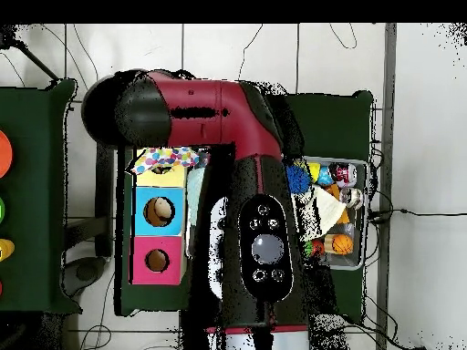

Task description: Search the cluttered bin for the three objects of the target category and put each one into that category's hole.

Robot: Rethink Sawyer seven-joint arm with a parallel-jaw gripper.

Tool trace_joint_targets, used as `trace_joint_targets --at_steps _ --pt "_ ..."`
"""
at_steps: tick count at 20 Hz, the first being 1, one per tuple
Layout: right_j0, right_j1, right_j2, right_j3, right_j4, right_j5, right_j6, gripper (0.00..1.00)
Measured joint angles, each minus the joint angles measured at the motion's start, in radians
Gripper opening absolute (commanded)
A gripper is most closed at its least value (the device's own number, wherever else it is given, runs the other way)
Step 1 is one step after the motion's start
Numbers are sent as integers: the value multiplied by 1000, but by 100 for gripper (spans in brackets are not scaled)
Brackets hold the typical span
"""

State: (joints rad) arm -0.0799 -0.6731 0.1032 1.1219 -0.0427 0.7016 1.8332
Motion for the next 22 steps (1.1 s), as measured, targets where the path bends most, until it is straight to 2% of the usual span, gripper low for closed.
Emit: trace_joint_targets --at_steps 9,22 --pt "-1 16 1 -37 -56 5 0 0" --pt "-17 30 9 -46 -65 18 0 0"
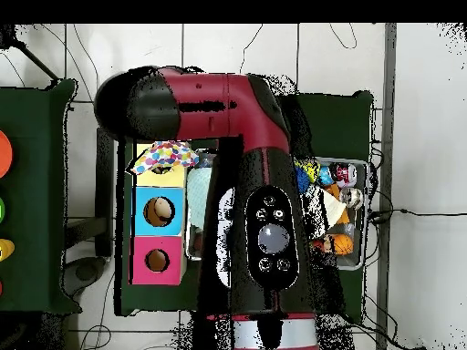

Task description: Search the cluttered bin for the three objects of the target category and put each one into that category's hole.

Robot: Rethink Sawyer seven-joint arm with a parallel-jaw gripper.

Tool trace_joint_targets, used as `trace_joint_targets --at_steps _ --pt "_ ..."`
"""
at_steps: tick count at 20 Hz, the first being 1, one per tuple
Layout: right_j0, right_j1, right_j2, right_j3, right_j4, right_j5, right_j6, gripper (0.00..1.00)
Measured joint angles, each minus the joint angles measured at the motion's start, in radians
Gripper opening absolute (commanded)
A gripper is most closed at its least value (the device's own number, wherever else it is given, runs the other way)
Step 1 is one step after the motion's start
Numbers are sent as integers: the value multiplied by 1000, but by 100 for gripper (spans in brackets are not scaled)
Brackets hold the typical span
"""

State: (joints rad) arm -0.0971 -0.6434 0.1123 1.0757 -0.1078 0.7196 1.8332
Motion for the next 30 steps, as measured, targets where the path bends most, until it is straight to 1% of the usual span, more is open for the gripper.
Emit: trace_joint_targets --at_steps 8,30 --pt "-17 15 4 -9 -4 48 0 0" --pt "-26 16 24 -9 -6 51 0 0"
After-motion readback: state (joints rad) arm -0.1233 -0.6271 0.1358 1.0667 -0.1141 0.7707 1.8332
